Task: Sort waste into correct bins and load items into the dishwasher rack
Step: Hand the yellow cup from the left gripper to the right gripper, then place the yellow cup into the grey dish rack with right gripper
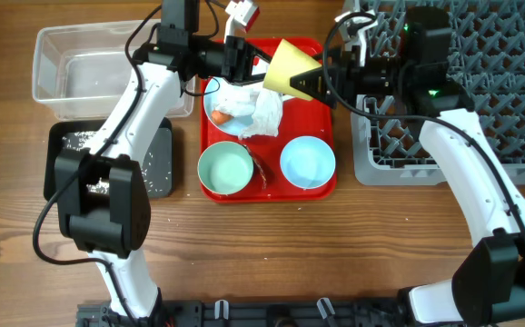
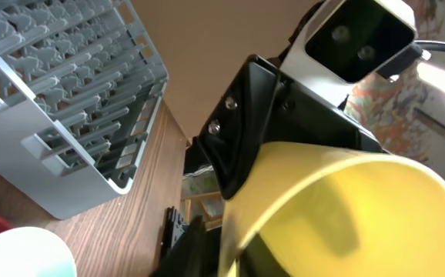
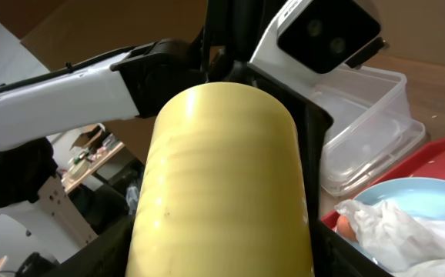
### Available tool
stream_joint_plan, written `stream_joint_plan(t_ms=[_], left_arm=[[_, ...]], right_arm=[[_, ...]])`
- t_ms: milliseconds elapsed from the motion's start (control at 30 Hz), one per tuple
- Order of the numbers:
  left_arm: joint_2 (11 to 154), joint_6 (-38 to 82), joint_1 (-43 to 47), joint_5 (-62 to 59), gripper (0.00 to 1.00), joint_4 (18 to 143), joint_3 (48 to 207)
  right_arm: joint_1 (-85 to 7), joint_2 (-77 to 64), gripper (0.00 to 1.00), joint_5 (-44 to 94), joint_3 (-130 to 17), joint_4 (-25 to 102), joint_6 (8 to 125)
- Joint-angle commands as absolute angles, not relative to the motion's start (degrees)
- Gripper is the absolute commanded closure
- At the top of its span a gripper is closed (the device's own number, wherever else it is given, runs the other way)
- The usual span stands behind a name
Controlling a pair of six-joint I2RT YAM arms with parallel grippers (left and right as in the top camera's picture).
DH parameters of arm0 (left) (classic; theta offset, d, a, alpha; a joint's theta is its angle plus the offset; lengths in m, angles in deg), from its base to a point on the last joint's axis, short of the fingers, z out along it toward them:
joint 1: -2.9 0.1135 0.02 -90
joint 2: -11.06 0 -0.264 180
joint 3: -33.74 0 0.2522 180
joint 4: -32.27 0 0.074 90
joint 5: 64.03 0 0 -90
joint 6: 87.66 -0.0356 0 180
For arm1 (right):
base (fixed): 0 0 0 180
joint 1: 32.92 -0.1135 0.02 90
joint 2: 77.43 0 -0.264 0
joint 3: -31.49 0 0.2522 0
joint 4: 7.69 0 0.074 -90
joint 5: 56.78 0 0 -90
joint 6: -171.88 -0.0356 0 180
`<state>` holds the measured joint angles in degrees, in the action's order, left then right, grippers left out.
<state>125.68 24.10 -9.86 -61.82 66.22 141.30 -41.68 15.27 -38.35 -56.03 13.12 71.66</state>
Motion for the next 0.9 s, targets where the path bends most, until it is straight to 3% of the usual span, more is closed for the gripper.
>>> stream_joint_plan(t_ms=[0,367,567,667,733,867], left_arm=[[124.4,23.4,-10.0,-61.5,0.72,66.1,141.4],[124.4,23.4,-8.5,-60.5,0.71,65.1,141.4],[124.4,23.4,-6.9,-52.7,0.66,65.3,141.4],[124.4,23.4,-7.0,-42.2,0.62,69.8,141.4],[124.4,23.3,-7.0,-29.8,0.61,77.6,141.4],[124.4,20.4,-7.0,-23.6,0.64,84.1,141.4]], right_arm=[[-41.7,16.0,0.43,-40.3,-56.8,13.0,72.7],[-27.7,16.0,0.38,-43.2,-56.8,27.2,77.7],[-22.6,14.6,0.42,-18.7,-57.4,46.6,80.3],[-22.5,12.1,0.42,-2.6,-60.7,58.4,80.1],[-22.5,11.8,0.41,14.7,-68.8,75.6,80.2],[-22.5,12.0,0.44,27.2,-70.3,84.1,77.0]])
